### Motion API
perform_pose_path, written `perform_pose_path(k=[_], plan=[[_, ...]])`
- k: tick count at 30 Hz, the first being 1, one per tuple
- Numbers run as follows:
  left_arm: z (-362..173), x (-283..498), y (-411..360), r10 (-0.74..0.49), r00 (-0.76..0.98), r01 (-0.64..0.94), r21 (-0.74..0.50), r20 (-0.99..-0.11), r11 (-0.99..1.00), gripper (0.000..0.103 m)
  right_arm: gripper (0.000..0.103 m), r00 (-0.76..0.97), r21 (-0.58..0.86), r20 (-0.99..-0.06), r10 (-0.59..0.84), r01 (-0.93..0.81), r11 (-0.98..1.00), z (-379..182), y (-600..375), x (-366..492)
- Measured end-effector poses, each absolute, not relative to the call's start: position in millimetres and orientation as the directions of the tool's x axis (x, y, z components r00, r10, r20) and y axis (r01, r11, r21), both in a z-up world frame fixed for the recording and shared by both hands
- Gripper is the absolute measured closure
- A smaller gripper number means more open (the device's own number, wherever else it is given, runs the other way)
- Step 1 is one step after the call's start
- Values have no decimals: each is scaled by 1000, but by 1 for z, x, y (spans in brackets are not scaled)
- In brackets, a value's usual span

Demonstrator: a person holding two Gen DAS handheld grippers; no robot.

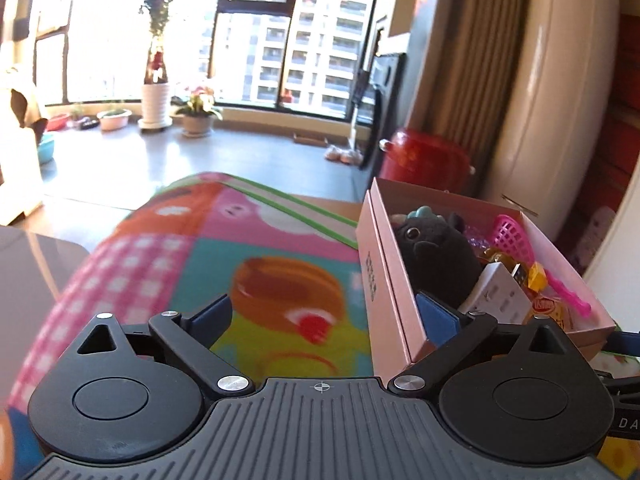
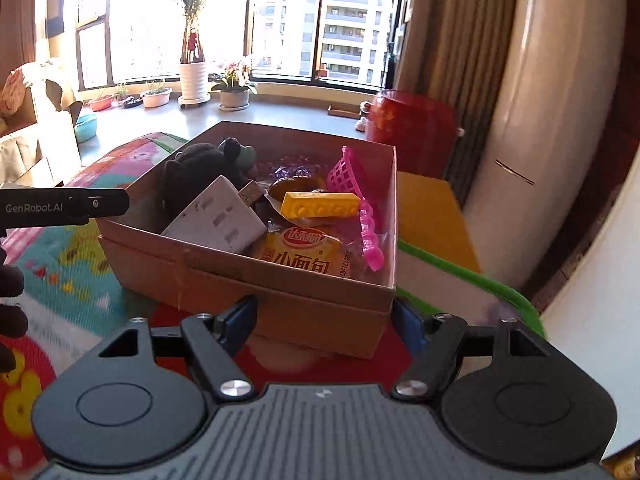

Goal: Organize objects

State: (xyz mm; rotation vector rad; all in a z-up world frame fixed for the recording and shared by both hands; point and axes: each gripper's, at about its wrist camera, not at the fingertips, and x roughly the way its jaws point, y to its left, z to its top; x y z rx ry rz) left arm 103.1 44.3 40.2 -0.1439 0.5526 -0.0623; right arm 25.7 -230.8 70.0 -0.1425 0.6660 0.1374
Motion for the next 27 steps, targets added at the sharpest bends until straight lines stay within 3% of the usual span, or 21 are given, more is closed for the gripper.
perform_pose_path(k=[6, 8, 10, 15, 21, 24, 27], plan=[[36, 105, 58, -122, 861, 22, -203, -494, 979, 2, 25, 791, -133, -610, 54, -169, 977, 67, -207, 33], [39, 96, 57, -111, 870, 17, -197, -480, 980, 3, 17, 788, -124, -613, 55, -165, 978, 65, -206, 26], [46, 81, 53, -83, 889, 11, -161, -451, 987, 3, 1, 783, -113, -618, 64, -170, 979, 64, -208, 16], [53, 35, 50, -65, 904, 10, -132, -423, 991, 3, 0, 754, -130, -655, 41, -166, 978, 50, -204, -10], [26, 4, 33, -83, 843, 45, -84, -531, 995, 3, 0, 747, -78, -664, 21, -97, 992, 36, -216, -31], [11, 9, 24, -56, 816, 34, -50, -575, 998, 4, 0, 736, 37, -674, 67, -57, 998, 34, -230, -30], [7, 14, 18, -20, 792, 9, -21, -610, 1000, 4, 0, 757, 6, -651, 62, -76, 997, 31, -228, -34]])
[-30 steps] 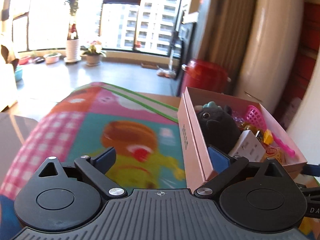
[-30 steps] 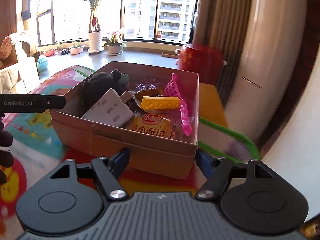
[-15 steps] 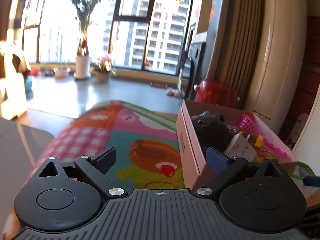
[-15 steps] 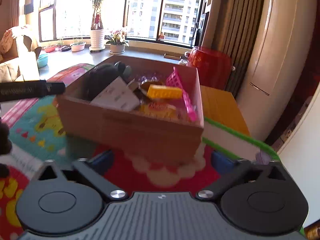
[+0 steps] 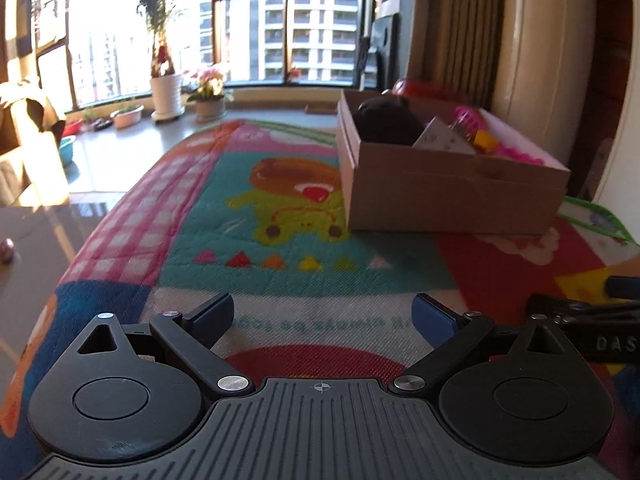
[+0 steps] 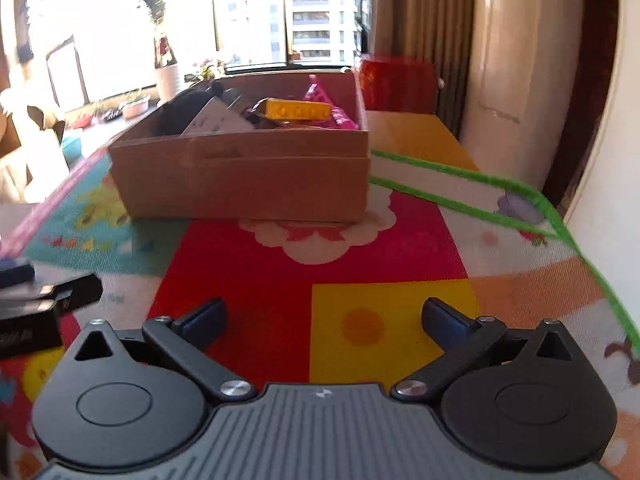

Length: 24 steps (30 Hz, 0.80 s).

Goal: Organize objects

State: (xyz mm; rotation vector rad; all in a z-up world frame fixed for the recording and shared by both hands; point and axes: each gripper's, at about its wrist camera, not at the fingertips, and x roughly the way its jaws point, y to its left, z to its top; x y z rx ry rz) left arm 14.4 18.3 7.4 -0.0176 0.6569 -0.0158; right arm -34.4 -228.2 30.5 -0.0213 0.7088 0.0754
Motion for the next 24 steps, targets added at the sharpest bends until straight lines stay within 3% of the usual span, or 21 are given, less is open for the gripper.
perform_pose_path(k=[24], plan=[[6, 14, 6, 17, 783, -7, 17, -622, 1000, 3, 0, 772, 13, -631, 74, -85, 996, 29, -228, -28]])
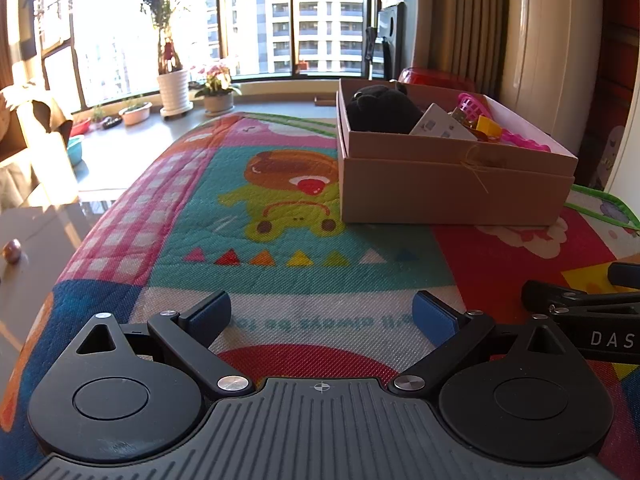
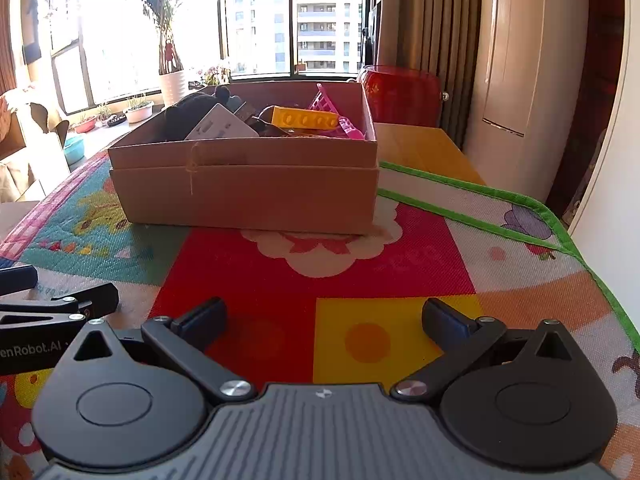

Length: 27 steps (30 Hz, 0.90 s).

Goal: Organize objects

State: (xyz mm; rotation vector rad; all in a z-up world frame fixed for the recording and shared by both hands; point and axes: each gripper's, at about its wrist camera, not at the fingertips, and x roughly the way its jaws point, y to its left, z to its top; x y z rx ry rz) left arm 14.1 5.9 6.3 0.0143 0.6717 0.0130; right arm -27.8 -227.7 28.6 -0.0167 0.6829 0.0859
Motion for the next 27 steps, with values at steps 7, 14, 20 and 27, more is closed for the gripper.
perform_pose_path(k=[7, 14, 20, 27], plan=[[6, 14, 6, 14, 782, -7, 14, -623, 1000, 3, 0, 773, 11, -631, 72, -84, 996, 29, -227, -28], [6, 13, 6, 16, 783, -7, 16, -622, 1000, 3, 0, 773, 11, -630, 72, -83, 996, 28, -227, -25], [7, 14, 6, 15, 782, -7, 15, -623, 1000, 3, 0, 775, 11, -628, 71, -83, 997, 28, -227, -27], [7, 14, 6, 16, 782, -7, 16, -623, 1000, 3, 0, 775, 11, -628, 72, -83, 996, 28, -227, -27]])
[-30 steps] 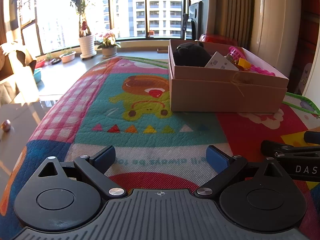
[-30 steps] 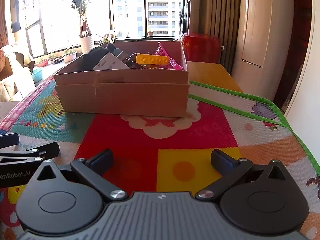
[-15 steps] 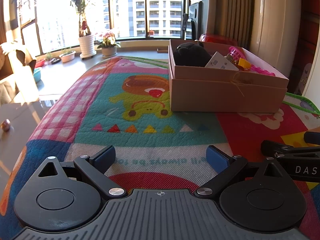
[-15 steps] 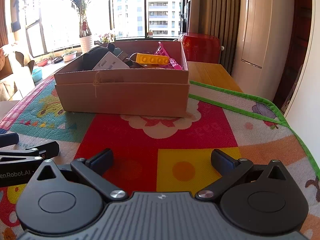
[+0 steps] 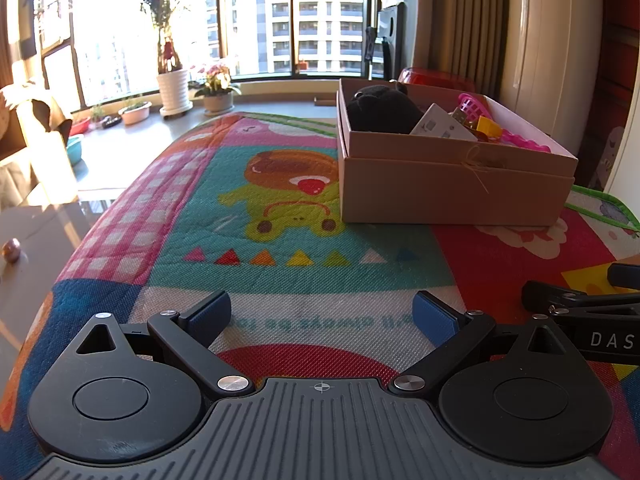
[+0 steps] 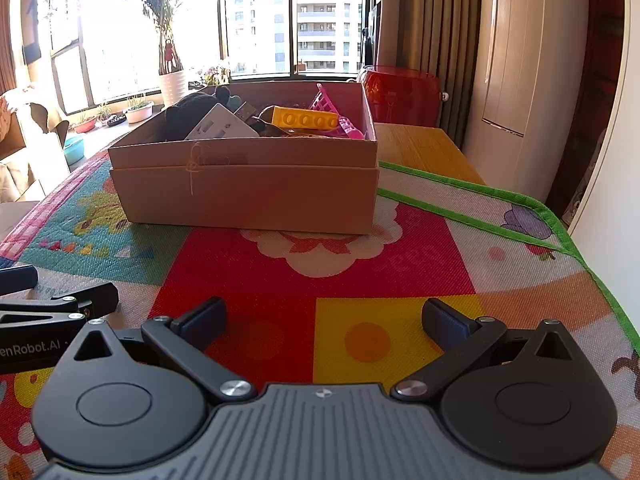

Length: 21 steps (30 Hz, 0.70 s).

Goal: Organize objects

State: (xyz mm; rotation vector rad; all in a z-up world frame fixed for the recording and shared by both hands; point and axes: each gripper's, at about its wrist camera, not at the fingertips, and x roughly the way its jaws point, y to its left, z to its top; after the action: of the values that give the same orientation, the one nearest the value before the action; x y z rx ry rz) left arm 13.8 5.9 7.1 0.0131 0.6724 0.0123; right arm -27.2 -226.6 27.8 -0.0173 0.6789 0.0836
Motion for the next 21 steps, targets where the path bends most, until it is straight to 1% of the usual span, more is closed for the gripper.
perform_pose_path(k=[21], plan=[[7, 14, 6, 16, 782, -7, 16, -623, 1000, 3, 0, 774, 11, -629, 71, -83, 997, 28, -226, -26]])
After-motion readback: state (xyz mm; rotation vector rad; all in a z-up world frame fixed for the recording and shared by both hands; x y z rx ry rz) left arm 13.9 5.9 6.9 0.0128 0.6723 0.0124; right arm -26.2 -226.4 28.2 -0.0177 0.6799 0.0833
